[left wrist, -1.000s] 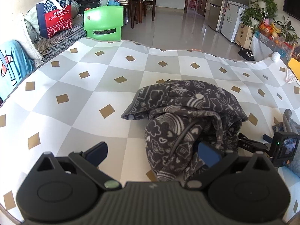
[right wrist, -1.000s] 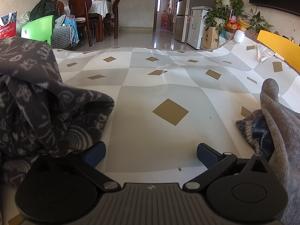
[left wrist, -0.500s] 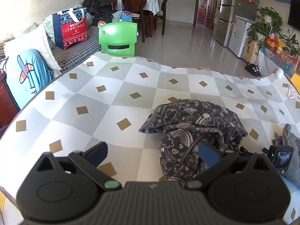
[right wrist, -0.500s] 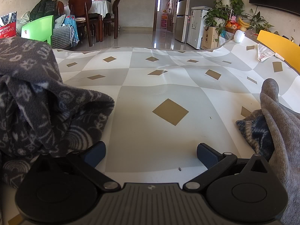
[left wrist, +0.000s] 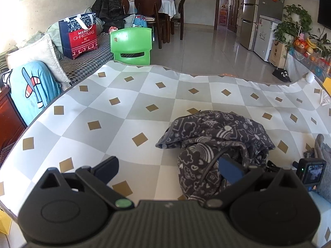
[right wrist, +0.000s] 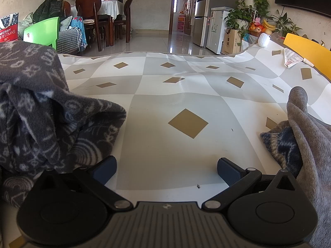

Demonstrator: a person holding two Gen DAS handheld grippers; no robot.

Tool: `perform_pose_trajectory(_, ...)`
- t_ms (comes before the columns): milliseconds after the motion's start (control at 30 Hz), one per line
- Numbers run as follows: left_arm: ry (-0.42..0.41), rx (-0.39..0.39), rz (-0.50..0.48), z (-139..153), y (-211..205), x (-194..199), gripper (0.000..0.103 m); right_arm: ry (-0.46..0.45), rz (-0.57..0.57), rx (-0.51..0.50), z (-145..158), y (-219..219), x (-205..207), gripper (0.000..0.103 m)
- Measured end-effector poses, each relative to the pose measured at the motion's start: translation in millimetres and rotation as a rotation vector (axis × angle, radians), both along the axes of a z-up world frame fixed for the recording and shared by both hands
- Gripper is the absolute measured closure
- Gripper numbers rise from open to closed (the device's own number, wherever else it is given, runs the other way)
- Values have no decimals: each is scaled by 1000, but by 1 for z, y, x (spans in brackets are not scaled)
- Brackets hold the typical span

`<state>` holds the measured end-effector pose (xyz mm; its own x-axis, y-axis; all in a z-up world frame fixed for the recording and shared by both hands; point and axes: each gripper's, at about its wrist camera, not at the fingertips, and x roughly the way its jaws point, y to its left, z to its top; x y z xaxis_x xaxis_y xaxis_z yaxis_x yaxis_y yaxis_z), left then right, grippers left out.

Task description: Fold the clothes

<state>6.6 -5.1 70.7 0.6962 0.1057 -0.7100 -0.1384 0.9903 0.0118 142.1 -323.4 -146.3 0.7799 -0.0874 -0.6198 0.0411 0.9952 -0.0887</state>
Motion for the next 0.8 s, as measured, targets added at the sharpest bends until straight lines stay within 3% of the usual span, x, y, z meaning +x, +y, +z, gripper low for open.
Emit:
perform_pose_trajectory(367, 55, 62, 47, -27, 3, 14, 0, 0, 0, 0, 0, 0, 0, 0)
perform_pose_trajectory(500, 72, 15, 30, -34, 7, 15, 0, 0, 0, 0, 0, 0, 0, 0)
perform_pose_trajectory(600, 73, 47, 32, -42, 6, 16, 0, 0, 0, 0, 0, 0, 0, 0)
perform_pose_trajectory(800, 71, 24, 18, -49, 5, 23, 0, 0, 0, 0, 0, 0, 0, 0)
